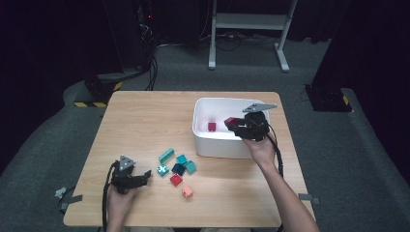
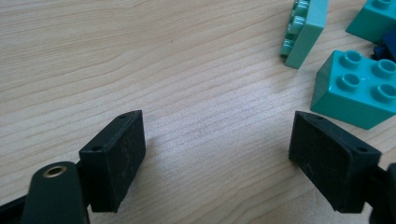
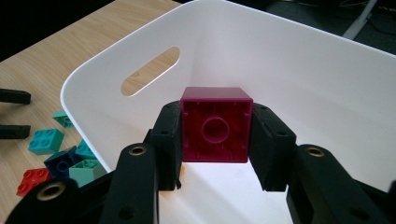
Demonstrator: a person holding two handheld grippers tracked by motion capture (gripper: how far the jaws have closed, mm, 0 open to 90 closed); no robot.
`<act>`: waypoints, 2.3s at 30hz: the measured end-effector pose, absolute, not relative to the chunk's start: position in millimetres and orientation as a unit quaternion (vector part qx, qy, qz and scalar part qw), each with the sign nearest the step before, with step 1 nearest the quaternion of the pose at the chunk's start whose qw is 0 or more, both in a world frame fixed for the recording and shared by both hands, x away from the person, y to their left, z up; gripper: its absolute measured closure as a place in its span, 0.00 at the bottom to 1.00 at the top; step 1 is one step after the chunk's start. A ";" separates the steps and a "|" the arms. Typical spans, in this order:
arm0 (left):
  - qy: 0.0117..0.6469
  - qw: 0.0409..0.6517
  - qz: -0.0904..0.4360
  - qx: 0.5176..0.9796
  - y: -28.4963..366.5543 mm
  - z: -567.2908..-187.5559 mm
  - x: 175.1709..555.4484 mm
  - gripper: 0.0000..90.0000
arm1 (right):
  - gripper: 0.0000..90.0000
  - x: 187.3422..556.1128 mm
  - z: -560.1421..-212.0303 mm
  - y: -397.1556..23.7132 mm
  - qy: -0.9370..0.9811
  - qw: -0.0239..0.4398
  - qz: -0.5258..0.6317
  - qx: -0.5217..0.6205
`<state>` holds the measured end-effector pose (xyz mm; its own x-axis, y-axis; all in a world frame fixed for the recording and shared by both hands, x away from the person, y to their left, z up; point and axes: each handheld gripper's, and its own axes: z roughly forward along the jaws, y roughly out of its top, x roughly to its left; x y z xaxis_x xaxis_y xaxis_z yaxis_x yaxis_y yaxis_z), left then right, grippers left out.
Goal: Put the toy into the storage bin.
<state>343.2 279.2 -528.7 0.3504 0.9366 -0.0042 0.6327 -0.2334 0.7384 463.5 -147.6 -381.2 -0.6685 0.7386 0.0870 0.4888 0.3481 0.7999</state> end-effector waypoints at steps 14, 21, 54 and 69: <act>0.522 0.333 0.228 0.751 279.2 -528.7 343.2 0.21 | 0.58 473.6 -387.5 -154.4 0.800 0.143 0.414 0.410; 0.522 0.333 0.229 0.751 279.2 -528.8 343.2 0.21 | 0.52 464.7 -387.3 -152.5 0.798 0.147 0.426 0.401; 0.522 0.333 0.229 0.751 279.2 -528.8 343.2 0.21 | 0.45 408.3 -379.9 -137.8 0.801 0.150 0.479 0.326; 0.522 0.333 0.229 0.751 279.2 -528.8 343.2 0.21 | 0.47 390.4 -398.8 -123.9 0.806 0.137 0.489 0.303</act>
